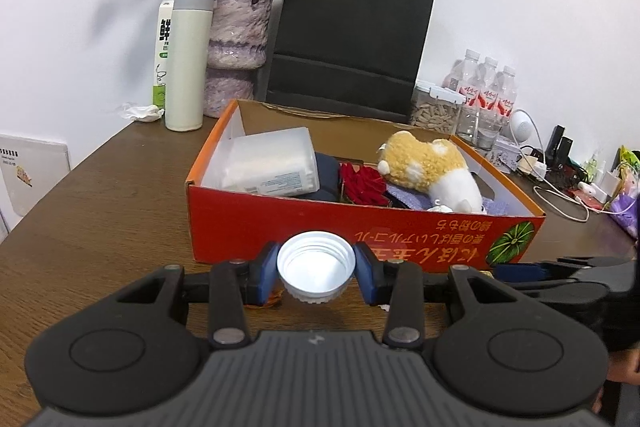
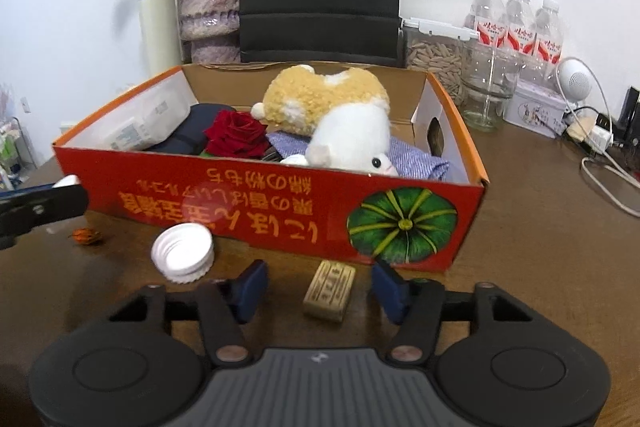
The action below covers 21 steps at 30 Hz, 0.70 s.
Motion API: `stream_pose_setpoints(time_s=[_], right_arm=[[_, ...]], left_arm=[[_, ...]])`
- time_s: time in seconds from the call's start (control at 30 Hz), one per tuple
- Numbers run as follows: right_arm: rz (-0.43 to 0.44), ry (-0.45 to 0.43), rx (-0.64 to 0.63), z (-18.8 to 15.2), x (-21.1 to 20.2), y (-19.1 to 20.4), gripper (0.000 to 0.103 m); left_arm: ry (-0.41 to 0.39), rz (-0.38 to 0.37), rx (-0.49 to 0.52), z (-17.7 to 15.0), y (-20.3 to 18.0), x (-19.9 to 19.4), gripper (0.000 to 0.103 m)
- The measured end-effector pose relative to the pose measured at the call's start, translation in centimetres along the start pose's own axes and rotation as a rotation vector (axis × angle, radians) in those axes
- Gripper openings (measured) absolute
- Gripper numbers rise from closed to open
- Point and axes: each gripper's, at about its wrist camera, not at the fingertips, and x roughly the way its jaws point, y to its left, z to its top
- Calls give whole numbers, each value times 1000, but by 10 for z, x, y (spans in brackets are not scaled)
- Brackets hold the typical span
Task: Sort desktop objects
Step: 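Grasp the small beige block with the right tool while the left tool holds the cap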
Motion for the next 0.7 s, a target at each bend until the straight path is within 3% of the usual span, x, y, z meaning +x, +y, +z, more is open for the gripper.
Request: stream_pose_setpoints(time_s=[0.17, 0.23, 0.27, 0.47, 0.7], right_arm=[[7, -10, 13, -4, -1, -4, 47], [17, -21, 19, -6, -3, -6, 25], [27, -26, 29, -7, -4, -8, 20], [55, -51, 46, -15, -16, -10, 20], [60, -156, 19, -15, -46, -2, 20]], left_arm=[[2, -5, 1, 0, -1, 0, 40], [3, -5, 3, -1, -1, 0, 40], [4, -6, 5, -1, -2, 0, 40], [-4, -9, 14, -3, -5, -2, 40], [-31, -15, 22, -1, -10, -10, 40]])
